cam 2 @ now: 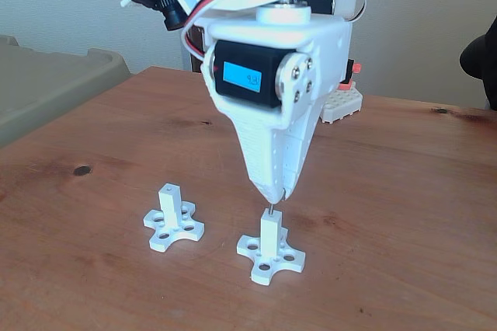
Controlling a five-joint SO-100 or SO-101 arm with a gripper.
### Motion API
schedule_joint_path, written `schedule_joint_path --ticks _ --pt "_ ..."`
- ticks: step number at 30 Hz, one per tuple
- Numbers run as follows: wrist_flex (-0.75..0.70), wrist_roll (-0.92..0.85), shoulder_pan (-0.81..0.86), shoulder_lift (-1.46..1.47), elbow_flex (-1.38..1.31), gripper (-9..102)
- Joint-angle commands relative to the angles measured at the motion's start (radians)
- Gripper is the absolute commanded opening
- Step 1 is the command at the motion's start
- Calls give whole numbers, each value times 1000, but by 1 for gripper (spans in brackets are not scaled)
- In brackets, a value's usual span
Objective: Grab the screw and set it in the hole.
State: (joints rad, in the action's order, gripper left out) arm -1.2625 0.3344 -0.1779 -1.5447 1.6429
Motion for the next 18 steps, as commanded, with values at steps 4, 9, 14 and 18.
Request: schedule_joint_path --ticks 4,9,14,18 --pt "9 -8 2 -17 -8 -4" --pt "11 -9 2 -17 -6 -4" --pt "11 -9 2 -17 -3 -4" --pt "11 -11 2 -14 2 -4"
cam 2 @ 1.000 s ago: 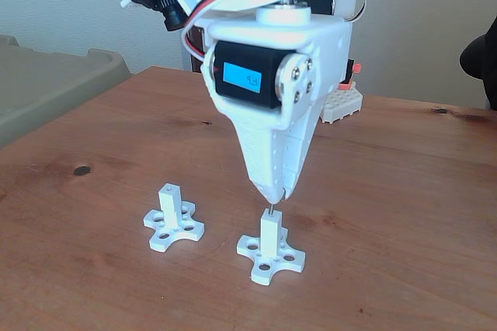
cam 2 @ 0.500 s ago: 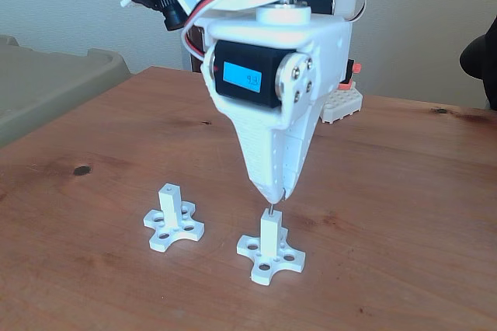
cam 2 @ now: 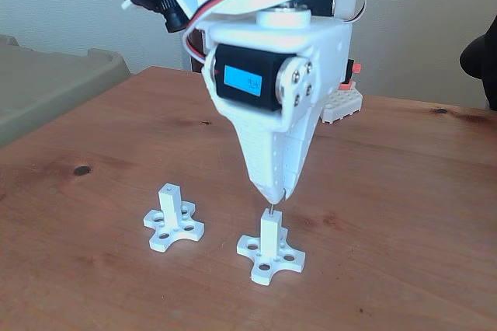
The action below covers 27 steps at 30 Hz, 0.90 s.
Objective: Grab the screw and set it in the hole.
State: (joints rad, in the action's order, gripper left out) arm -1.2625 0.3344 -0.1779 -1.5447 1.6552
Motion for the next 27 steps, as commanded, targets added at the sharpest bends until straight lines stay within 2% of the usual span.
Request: schedule_joint_path --ticks 1,27 --pt "11 -11 2 -14 -11 -4" --pt "21 -14 -2 6 -15 -4"
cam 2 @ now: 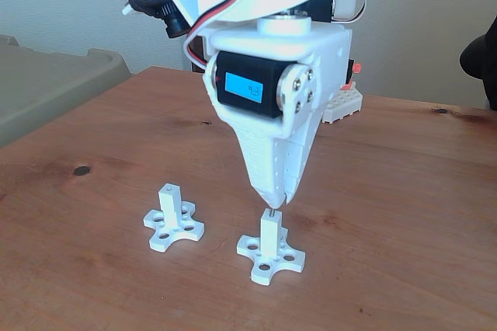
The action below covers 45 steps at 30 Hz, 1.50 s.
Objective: Grab the screw and set it in the hole.
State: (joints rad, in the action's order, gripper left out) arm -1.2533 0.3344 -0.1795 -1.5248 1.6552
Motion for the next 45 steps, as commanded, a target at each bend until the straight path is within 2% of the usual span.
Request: schedule_joint_path --ticks 1,29,45 --pt "12 -14 2 -14 -17 -4" --pt "-5 -12 15 14 -49 -2" --pt "-31 -9 25 17 -63 3"
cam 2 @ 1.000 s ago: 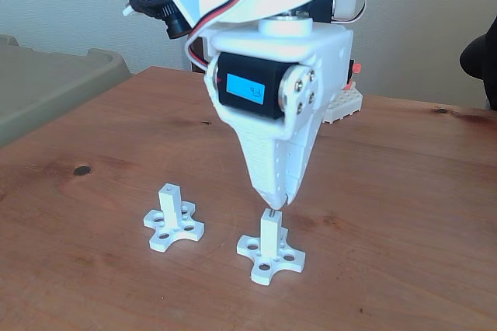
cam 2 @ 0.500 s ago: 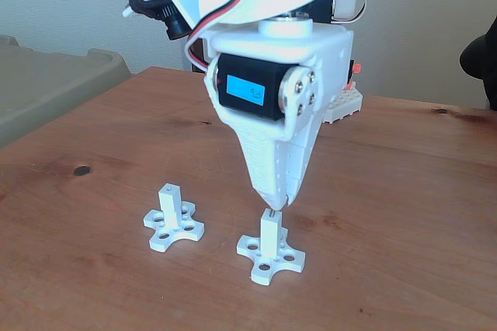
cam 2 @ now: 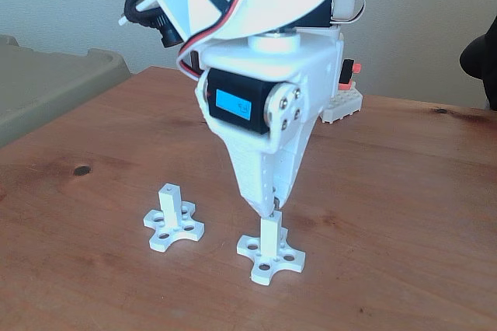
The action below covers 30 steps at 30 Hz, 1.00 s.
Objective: Grab the screw and set it in the hole.
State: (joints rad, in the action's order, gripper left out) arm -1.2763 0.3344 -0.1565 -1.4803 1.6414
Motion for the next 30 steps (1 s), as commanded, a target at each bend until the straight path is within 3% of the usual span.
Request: schedule_joint_path --ticks 1,18,30 --pt "-11 -9 2 -28 -49 3" --pt "-60 -2 -18 -28 -71 12" --pt "-120 37 -38 -35 -89 30"
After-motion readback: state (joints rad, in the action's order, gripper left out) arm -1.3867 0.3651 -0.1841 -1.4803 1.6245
